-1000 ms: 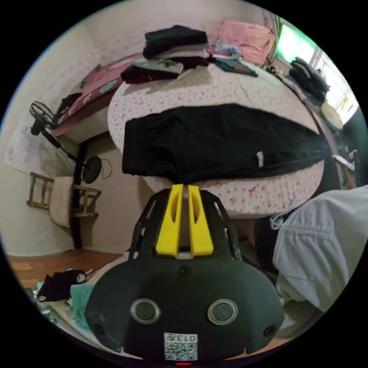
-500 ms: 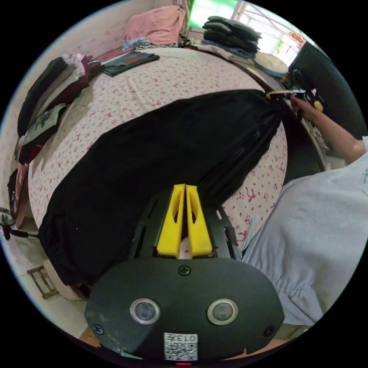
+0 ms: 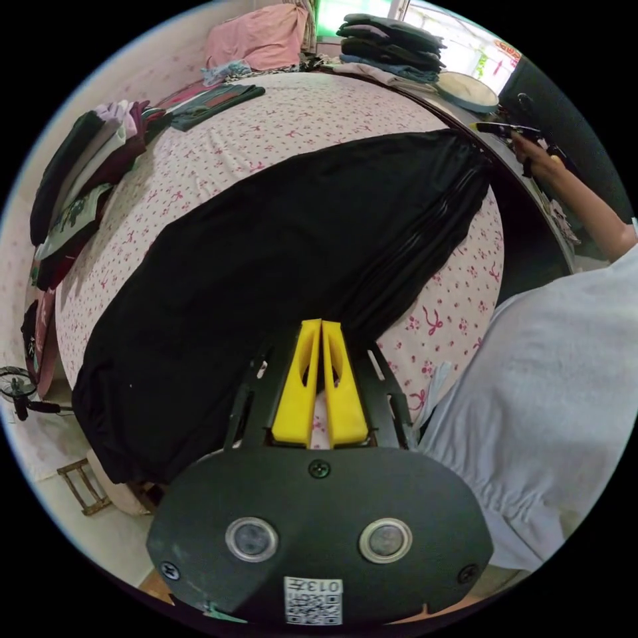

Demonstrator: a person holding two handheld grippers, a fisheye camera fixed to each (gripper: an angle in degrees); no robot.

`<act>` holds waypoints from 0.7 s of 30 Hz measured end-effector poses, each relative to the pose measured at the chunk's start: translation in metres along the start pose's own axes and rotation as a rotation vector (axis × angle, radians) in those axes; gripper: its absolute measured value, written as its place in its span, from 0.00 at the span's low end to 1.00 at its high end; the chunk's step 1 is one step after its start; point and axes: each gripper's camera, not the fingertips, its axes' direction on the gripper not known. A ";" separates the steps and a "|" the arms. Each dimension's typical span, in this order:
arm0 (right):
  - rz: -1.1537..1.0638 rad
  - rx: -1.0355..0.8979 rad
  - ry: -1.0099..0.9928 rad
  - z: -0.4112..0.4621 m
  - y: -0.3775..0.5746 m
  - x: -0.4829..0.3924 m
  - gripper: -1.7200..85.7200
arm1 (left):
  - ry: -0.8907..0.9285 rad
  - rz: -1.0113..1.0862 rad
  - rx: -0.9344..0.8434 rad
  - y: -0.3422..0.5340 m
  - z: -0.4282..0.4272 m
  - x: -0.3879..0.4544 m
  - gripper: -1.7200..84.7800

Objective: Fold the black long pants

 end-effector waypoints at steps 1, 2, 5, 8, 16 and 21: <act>-0.060 0.001 -0.036 -0.005 -0.003 -0.011 0.03 | -0.002 -0.001 0.002 0.001 0.002 0.002 0.02; -0.091 -0.001 -0.050 -0.007 -0.004 -0.017 0.03 | -0.007 -0.004 0.004 0.002 0.006 0.005 0.02; -0.241 0.006 -0.059 -0.006 -0.011 -0.057 0.04 | -0.025 0.028 0.007 0.002 0.015 0.018 0.02; -0.326 0.011 -0.128 0.004 -0.024 -0.091 0.05 | -0.036 0.125 -0.021 0.008 0.020 0.037 0.02; -0.601 -0.008 -0.231 0.020 -0.063 -0.145 0.09 | 0.025 0.035 0.172 0.011 0.002 0.005 0.03; -0.716 -0.100 -0.272 0.039 -0.088 -0.162 0.10 | -0.176 0.045 0.183 -0.065 0.028 -0.023 0.10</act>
